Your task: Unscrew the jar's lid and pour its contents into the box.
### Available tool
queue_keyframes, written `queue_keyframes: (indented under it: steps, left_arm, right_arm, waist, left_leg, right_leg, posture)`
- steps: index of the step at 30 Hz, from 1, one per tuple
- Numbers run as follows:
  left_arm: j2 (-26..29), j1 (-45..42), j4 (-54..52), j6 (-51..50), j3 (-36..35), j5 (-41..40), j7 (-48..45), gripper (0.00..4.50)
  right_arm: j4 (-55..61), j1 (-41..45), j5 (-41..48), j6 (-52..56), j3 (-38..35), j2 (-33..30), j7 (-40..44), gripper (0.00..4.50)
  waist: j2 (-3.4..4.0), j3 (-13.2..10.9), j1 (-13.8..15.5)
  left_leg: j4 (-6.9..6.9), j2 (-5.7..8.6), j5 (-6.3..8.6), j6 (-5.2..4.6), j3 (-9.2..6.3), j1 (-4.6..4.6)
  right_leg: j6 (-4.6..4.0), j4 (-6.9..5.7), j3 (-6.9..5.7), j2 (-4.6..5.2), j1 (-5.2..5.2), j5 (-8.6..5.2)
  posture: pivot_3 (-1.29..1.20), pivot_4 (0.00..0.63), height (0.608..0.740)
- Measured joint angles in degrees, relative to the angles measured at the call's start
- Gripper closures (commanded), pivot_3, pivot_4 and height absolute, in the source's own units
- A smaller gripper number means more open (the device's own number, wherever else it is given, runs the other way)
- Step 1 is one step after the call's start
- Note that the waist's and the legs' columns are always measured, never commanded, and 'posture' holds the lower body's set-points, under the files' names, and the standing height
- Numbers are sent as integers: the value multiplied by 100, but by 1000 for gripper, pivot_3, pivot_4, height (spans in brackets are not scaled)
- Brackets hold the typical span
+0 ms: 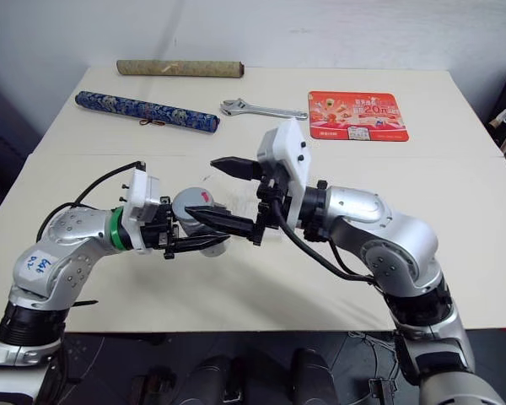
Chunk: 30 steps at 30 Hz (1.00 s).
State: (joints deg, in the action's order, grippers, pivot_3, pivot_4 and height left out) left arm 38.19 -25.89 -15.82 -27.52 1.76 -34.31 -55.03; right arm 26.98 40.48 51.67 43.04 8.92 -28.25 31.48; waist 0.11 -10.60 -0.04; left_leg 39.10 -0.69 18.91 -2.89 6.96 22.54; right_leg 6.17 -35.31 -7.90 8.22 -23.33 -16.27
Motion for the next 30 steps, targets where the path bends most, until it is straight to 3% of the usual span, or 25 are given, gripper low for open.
queue_keyframes:
  steps: [18, 21, 25, 30]
  left_arm:
    - [-295, -249, 80, 91, 283, 326, -160, 2117]
    - [-348, -251, 82, 91, 283, 340, -157, 2117]
    - [-361, -268, 119, 79, 277, 373, -135, 2117]
    - [-366, -268, 119, 94, 269, 373, -140, 2117]
  right_arm:
    - [-234, 159, -407, 578, 183, 279, 177, 0]
    - [-235, 160, -467, 576, 183, 307, 243, 625]
    - [-213, 161, -585, 525, 195, 350, 411, 1931]
    - [-219, 156, -726, 453, 195, 372, 569, 1940]
  waist:
    - [0, 0, -17]
    - [0, 0, -18]
    - [0, 0, -17]
    - [0, 0, -18]
  left_leg:
    - [0, -8, -9, 5, 11, -3]
    - [0, -8, -9, 5, 11, -3]
    - [0, -8, -9, 5, 11, -3]
    - [0, -8, -9, 5, 11, -3]
  right_leg:
    - [6, -5, 10, -9, -6, 3]
    - [6, -5, 10, -9, -6, 3]
    - [6, -6, 9, -9, -6, 3]
    - [6, -6, 10, -9, -6, 3]
  posture:
    - [0, 150, 740]
    - [0, 150, 740]
    - [0, 150, 740]
    - [0, 150, 740]
